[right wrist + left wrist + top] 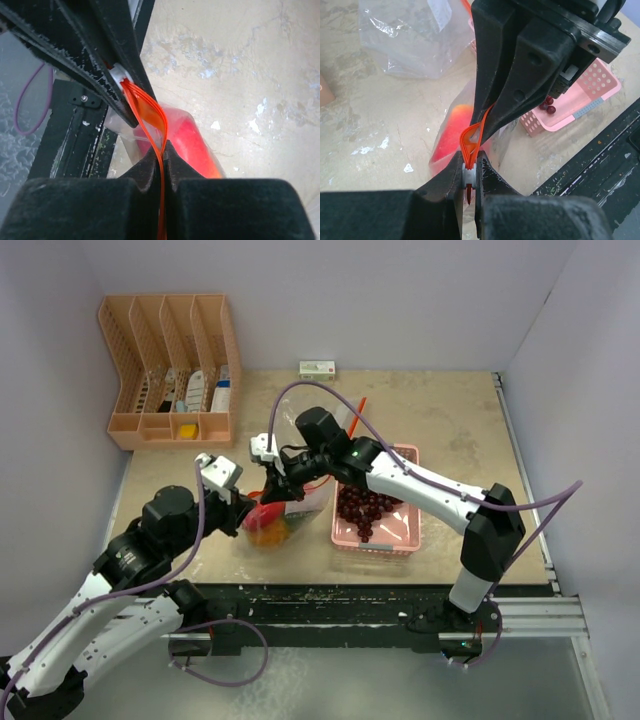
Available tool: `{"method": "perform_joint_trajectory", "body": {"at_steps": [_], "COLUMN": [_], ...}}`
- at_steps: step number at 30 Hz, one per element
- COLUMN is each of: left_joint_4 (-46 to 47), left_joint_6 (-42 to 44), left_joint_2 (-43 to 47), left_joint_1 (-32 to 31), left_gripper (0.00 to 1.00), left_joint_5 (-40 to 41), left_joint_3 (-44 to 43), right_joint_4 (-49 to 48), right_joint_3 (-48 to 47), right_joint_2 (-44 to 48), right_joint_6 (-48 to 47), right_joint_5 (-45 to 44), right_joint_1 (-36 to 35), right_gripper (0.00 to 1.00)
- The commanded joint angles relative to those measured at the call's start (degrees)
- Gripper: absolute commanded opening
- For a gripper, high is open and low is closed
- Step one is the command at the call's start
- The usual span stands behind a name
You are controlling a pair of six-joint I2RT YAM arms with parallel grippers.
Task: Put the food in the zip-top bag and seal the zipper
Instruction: Zip the zipper food storage bag at the center of the board.
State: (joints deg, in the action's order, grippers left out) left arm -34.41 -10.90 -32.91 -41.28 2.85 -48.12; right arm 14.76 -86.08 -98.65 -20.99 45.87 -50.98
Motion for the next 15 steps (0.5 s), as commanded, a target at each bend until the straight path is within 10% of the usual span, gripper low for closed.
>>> {"method": "perform_joint_trajectory", "body": {"at_steps": [1, 15], "left_joint_4": [5.09, 8.95], "left_joint_6": [0.16, 4.02], "left_joint_2": [1.79, 10.11], "left_joint_1": [0.31, 0.33], "left_gripper": [0.01, 0.42], "left_joint_5": [1.06, 0.71], "left_joint_3": [-1.61, 4.26], "right_joint_4": [-3.33, -7.37], "right_joint_3": [-0.14, 1.96], "right_joint_2": [2.68, 6.93], "right_joint_6": [5.44, 11.67], "right_joint_5": [-5.17, -1.96], "right_joint_1": [0.52, 2.40], "right_gripper": [0.00, 0.00]}}
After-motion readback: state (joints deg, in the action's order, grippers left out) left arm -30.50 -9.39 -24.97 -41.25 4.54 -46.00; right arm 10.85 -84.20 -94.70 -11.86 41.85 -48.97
